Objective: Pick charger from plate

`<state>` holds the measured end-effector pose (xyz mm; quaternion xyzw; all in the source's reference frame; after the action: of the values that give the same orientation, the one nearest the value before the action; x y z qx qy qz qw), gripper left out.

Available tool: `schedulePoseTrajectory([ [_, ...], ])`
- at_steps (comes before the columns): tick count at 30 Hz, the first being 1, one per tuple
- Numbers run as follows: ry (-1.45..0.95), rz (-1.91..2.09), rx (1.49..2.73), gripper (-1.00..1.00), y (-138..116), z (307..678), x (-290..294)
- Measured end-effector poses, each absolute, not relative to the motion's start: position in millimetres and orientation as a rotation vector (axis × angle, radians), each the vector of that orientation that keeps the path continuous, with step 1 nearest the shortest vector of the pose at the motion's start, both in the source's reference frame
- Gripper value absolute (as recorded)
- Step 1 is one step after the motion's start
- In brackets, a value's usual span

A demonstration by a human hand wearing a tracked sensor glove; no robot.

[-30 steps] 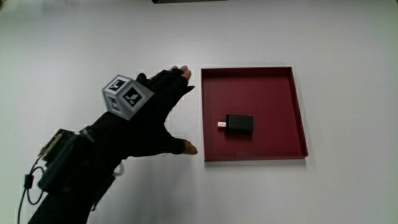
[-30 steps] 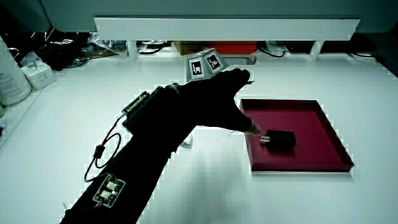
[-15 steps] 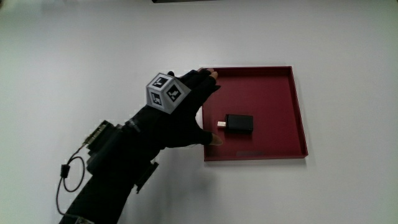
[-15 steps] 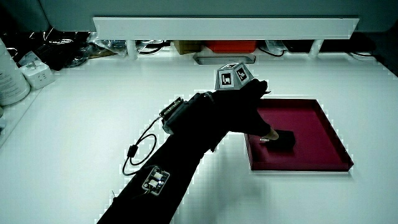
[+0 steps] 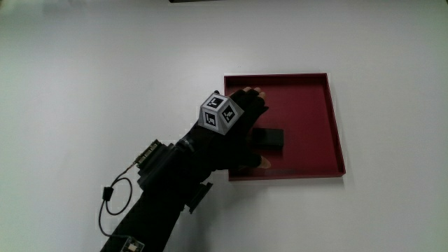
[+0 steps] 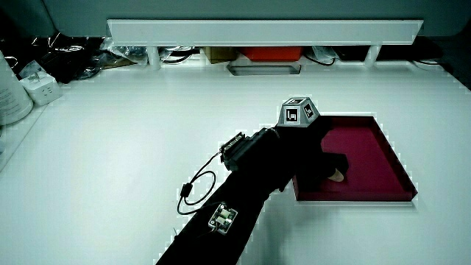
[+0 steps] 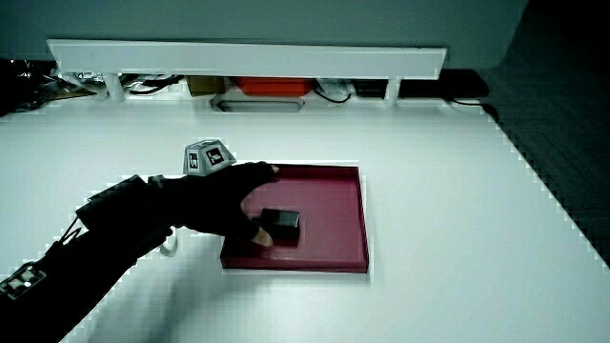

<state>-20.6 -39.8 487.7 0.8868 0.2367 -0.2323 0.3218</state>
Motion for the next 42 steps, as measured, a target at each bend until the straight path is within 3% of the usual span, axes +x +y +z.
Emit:
schedulePoseTrajectory([
  [19, 0.554, -0.576, 2.273, 0.0, -29.9, 534.8, -5.7],
  [42, 0.594, -0.652, 2.367, 0.85, -28.4, 526.9, -5.1],
])
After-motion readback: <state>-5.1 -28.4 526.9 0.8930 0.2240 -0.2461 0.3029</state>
